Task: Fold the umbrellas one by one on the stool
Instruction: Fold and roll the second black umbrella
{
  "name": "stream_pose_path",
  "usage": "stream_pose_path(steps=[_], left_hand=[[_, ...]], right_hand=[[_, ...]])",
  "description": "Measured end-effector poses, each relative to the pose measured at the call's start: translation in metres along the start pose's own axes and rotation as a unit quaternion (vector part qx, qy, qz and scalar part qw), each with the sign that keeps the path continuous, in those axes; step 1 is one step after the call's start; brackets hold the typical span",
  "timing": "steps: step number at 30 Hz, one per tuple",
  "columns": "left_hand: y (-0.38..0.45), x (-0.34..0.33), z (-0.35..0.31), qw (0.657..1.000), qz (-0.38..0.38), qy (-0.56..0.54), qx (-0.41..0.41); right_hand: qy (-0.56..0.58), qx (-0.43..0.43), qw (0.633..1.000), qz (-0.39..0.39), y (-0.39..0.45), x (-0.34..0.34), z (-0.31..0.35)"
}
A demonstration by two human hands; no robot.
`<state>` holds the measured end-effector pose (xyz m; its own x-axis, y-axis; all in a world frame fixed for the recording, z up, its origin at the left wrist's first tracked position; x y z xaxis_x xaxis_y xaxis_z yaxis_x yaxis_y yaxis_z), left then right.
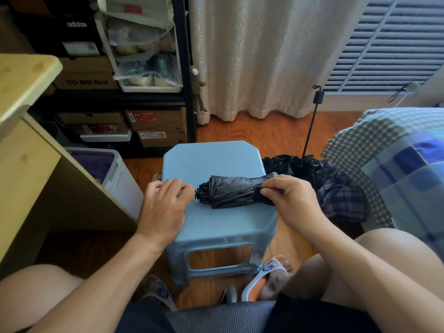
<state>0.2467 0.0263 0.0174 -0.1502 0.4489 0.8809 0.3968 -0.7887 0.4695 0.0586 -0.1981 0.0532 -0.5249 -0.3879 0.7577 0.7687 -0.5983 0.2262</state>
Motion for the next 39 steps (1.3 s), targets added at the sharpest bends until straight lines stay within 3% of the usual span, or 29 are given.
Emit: stream_pose_path(steps=[10, 13, 16, 19, 23, 27, 30, 32, 35, 39], left_hand=[[-0.001, -0.002, 0.001, 1.0, -0.006, -0.006, -0.003], [-0.001, -0.002, 0.002, 1.0, -0.002, -0.013, -0.004], [-0.001, -0.001, 0.002, 1.0, -0.001, -0.016, -0.004], [-0.001, -0.003, 0.0, 1.0, 0.009, -0.026, -0.005], [0.0, -0.001, -0.002, 0.998, 0.039, -0.052, 0.02], [0.01, -0.002, 0.004, 0.988, 0.087, -0.101, 0.074], [0.02, 0.003, 0.007, 0.965, 0.144, -0.189, 0.115], [0.021, 0.013, 0.002, 0.951, 0.131, -0.257, 0.11], [0.021, 0.019, -0.017, 0.926, 0.12, -0.348, 0.084], [0.023, 0.006, -0.035, 0.921, 0.108, -0.365, 0.085]], right_hand=[[-0.109, -0.013, 0.993, -0.033, -0.004, -0.012, 0.015], [-0.229, 0.048, 0.971, -0.051, -0.001, -0.014, 0.016], [-0.214, 0.09, 0.972, -0.025, 0.003, -0.019, 0.011], [-0.233, 0.065, 0.97, -0.007, 0.015, -0.028, 0.004], [-0.245, -0.06, 0.968, -0.015, 0.022, -0.027, 0.004], [-0.142, -0.084, 0.98, 0.112, 0.012, -0.012, -0.01], [-0.039, -0.089, 0.989, 0.111, 0.005, 0.009, -0.014], [-0.008, -0.092, 0.987, 0.131, -0.005, 0.015, -0.012], [-0.022, -0.084, 0.987, 0.137, -0.006, 0.019, -0.009], [-0.011, -0.103, 0.985, 0.139, -0.002, 0.021, -0.007]])
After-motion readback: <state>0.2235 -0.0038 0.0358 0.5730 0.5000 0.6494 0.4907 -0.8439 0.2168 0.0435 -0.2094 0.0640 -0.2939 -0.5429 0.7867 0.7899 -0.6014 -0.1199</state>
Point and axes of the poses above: each hand's wrist, its own y-axis towards the middle knuckle, its own x-axis out of the back of the hand, z = x × y, the point moved 1 cm from there along y, towards the middle knuckle, and after that the axes turned 3 degrees about -y, right-handed, at the moved point
